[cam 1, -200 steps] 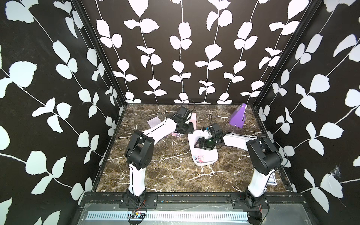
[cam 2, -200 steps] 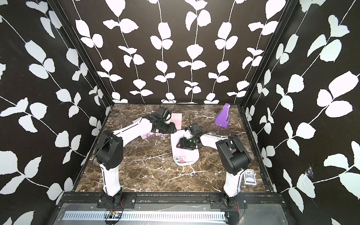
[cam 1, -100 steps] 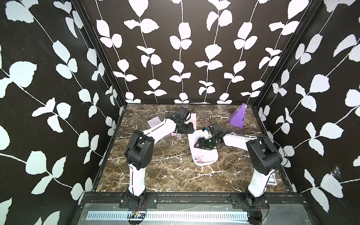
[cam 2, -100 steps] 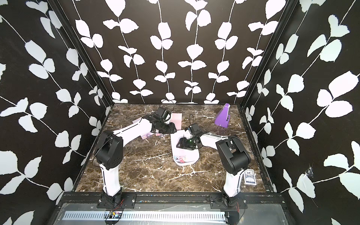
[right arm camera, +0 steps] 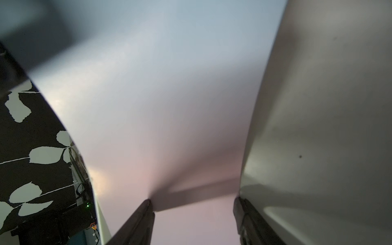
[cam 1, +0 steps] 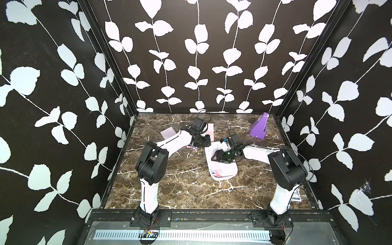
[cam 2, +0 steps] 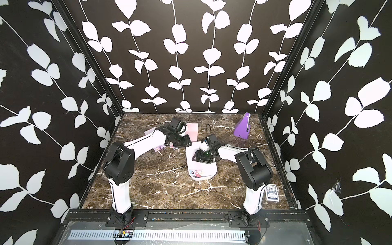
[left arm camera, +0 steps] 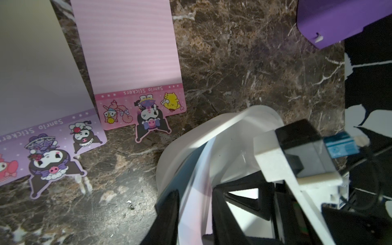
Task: Take the stickers out of the storage box
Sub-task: Pick up the sticker from the storage box.
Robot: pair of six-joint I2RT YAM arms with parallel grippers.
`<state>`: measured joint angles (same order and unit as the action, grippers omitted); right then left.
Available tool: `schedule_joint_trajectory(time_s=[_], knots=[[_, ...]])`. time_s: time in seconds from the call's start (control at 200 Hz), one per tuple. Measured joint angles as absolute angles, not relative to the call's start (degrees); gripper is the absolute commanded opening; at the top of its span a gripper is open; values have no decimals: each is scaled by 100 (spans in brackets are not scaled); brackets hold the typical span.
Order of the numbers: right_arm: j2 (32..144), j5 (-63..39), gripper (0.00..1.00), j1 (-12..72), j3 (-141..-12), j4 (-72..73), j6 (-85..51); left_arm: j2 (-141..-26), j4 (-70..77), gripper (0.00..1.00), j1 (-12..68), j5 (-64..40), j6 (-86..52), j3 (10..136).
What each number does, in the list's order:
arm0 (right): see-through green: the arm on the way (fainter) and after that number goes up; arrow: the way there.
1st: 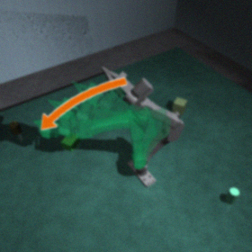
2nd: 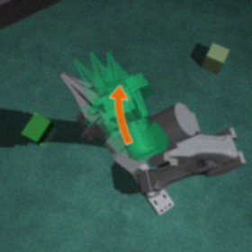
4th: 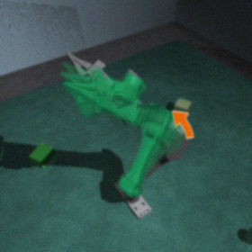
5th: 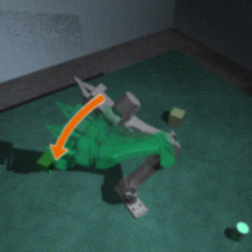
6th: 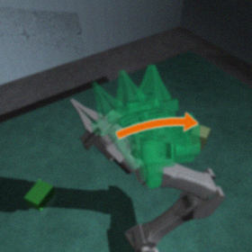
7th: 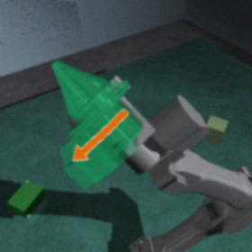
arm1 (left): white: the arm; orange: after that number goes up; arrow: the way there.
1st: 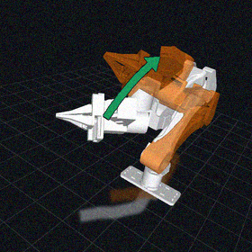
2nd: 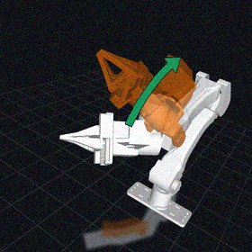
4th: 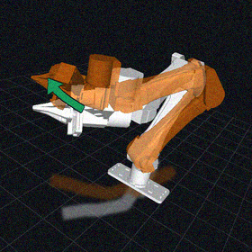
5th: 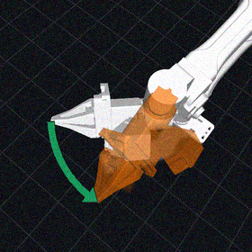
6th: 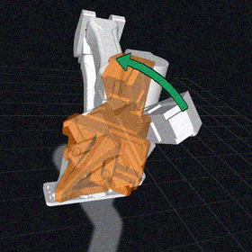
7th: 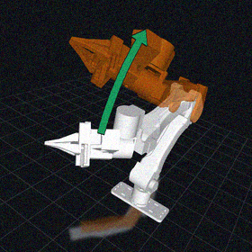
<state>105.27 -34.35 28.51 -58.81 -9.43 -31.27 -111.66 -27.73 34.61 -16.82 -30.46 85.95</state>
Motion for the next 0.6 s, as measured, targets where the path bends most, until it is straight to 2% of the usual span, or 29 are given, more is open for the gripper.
schedule_joint_trajectory(time_s=[0.02, 0.09, 0.355, 0.6], knots=[[10527, -3435, 64, 2851, -5881, -943, -3127, -11166, -2768, 7, 3461, -1699, -3017, 8586], [10527, -3435, 64, 2851, -5881, -947, -3124, -11166, -2742, 0, 3463, -1732, -3030, 8569], [10331, -3330, 64, 2825, -5819, -1208, -3037, -11166, -2689, 0, 3463, -1946, -3089, 8569], [9362, -3162, 64, 2405, -5513, -1986, -2908, -11061, -2502, 0, 3463, -2241, -3264, 8497]])
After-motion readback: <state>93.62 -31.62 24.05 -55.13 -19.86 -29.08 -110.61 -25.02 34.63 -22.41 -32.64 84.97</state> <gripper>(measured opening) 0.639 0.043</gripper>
